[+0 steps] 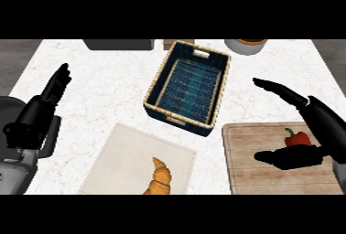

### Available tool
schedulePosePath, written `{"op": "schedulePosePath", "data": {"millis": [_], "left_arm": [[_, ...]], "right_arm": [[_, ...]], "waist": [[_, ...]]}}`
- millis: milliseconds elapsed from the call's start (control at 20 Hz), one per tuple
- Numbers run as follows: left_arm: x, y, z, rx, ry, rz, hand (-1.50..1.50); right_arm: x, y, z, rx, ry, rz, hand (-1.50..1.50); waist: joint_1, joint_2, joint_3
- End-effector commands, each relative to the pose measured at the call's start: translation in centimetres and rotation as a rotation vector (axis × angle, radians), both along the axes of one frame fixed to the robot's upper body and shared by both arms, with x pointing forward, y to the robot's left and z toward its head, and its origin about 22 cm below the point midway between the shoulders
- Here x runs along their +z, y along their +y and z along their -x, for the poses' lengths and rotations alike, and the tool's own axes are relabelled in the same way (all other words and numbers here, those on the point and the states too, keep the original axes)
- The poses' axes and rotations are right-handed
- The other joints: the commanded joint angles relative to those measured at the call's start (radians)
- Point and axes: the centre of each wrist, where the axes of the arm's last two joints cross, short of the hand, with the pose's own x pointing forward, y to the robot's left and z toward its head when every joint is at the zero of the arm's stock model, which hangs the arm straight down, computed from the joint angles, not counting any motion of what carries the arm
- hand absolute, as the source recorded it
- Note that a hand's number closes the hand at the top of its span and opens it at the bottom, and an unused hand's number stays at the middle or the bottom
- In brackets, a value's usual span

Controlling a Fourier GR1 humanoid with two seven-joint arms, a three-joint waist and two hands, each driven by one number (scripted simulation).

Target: Pick the bell pepper from the cutting board and place it in the basket

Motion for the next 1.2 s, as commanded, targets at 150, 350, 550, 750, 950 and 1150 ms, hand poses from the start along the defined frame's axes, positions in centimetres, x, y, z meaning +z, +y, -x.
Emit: {"op": "schedulePosePath", "data": {"millis": [150,350,550,750,950,1150], "left_arm": [[0.2,-0.1,-0.4,-0.016,-0.015,-0.014,0.00],[-0.3,-0.3,-0.1,-0.031,-0.022,0.001,0.00],[0.3,0.1,-0.3,-0.022,-0.001,-0.010,0.00],[-1.2,0.1,-1.6,-0.006,-0.003,0.004,0.00],[1.5,0.1,-1.0,-0.028,-0.007,0.008,0.00],[-0.7,0.7,-0.9,-0.023,-0.024,-0.010,0.00]], "right_arm": [[7.8,-3.0,-0.9,0.056,0.135,0.645,-1.50],[10.5,-3.0,-1.6,0.157,0.275,0.781,-1.50],[11.6,-4.3,-3.0,0.200,0.381,0.817,-1.50],[10.5,-3.6,-3.9,0.196,0.428,0.903,-1.50],[9.1,-3.7,-5.6,0.186,0.466,0.898,-1.50],[5.9,-4.3,-6.0,0.211,0.468,0.916,-1.50]], "waist": [[0.018,0.008,0.000],[0.029,0.010,0.002],[0.020,0.010,0.005],[0.009,0.012,0.006],[0.015,0.010,0.006],[0.014,0.012,0.007]]}}
